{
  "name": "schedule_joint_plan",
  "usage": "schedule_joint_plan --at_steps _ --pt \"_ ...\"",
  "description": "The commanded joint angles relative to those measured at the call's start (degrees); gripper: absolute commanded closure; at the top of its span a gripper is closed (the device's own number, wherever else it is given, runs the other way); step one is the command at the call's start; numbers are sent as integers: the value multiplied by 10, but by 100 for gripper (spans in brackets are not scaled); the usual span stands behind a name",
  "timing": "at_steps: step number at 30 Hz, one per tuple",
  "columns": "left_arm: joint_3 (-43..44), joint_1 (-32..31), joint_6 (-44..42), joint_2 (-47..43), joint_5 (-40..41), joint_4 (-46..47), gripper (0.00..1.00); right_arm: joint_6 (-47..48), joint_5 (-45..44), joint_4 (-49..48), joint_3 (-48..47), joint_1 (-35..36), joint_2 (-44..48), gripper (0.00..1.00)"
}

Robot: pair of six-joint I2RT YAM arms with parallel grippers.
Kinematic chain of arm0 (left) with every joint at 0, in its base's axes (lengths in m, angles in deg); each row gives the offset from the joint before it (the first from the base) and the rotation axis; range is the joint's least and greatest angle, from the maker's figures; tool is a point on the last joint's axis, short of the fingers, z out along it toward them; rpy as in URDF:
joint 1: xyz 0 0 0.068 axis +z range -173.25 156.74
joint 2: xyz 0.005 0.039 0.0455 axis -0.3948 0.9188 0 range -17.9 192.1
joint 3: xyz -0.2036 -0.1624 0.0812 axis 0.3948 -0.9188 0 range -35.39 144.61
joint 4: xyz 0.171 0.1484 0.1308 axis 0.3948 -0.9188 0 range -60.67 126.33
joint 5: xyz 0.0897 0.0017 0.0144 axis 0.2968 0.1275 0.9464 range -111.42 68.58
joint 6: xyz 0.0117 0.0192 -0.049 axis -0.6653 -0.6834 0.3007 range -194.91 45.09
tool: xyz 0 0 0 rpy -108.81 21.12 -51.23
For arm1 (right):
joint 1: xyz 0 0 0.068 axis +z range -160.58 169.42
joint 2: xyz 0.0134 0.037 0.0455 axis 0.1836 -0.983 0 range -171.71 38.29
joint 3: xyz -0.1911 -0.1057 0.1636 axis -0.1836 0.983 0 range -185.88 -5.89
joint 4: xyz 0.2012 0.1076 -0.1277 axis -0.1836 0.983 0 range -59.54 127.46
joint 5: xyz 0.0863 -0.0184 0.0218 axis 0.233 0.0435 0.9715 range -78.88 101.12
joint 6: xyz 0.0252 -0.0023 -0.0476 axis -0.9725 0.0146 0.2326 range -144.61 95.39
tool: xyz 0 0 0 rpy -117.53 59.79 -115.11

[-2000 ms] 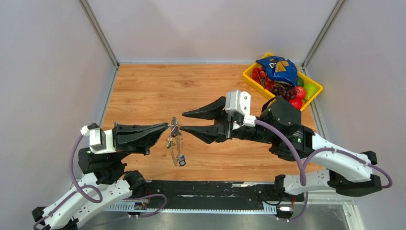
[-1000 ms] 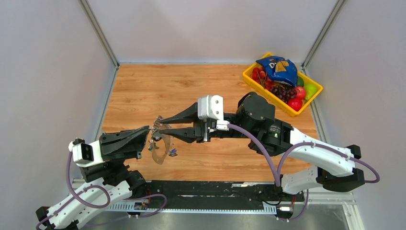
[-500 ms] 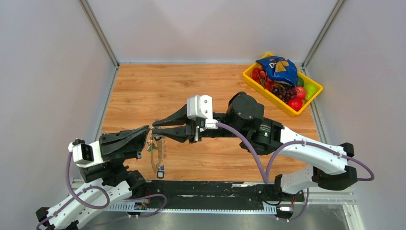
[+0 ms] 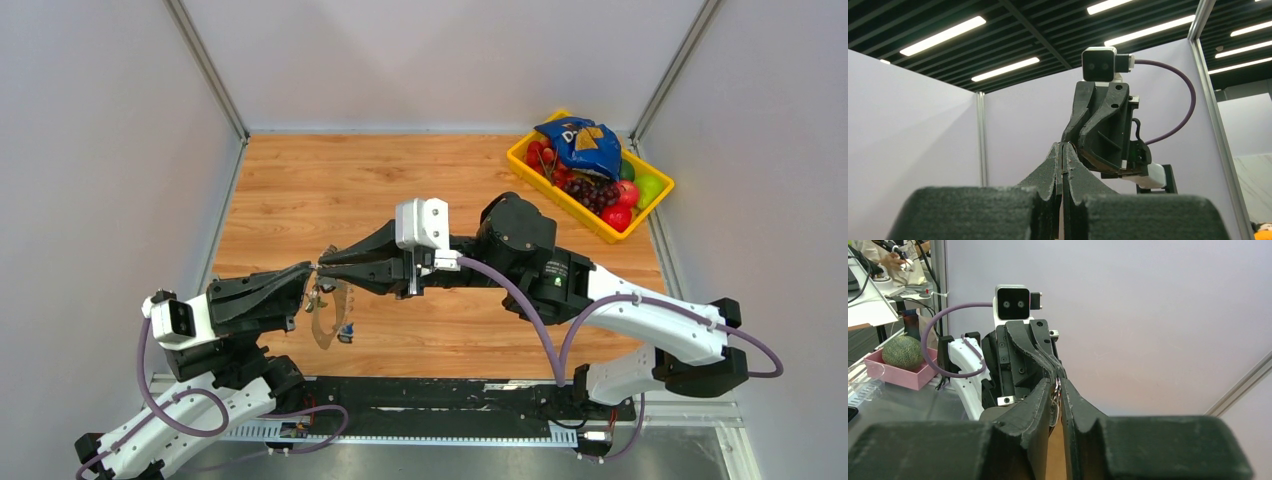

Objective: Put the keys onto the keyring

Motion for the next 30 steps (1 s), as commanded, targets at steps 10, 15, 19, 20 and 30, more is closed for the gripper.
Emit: schedule_joint_plan --at_steps 10,15,19,20,30 --pt "14 -1 -7 0 5 16 100 0 -11 -37 13 4 29 81" --pt "14 -2 -6 2 5 17 100 1 -12 -37 13 4 24 78" --pt "14 -2 -6 2 4 18 100 1 -11 -37 11 4 22 77" --pt "14 -1 -6 1 4 18 100 1 -9 -37 11 4 21 78" --pt "14 -1 -7 -1 6 17 100 1 -11 -37 10 4 16 77"
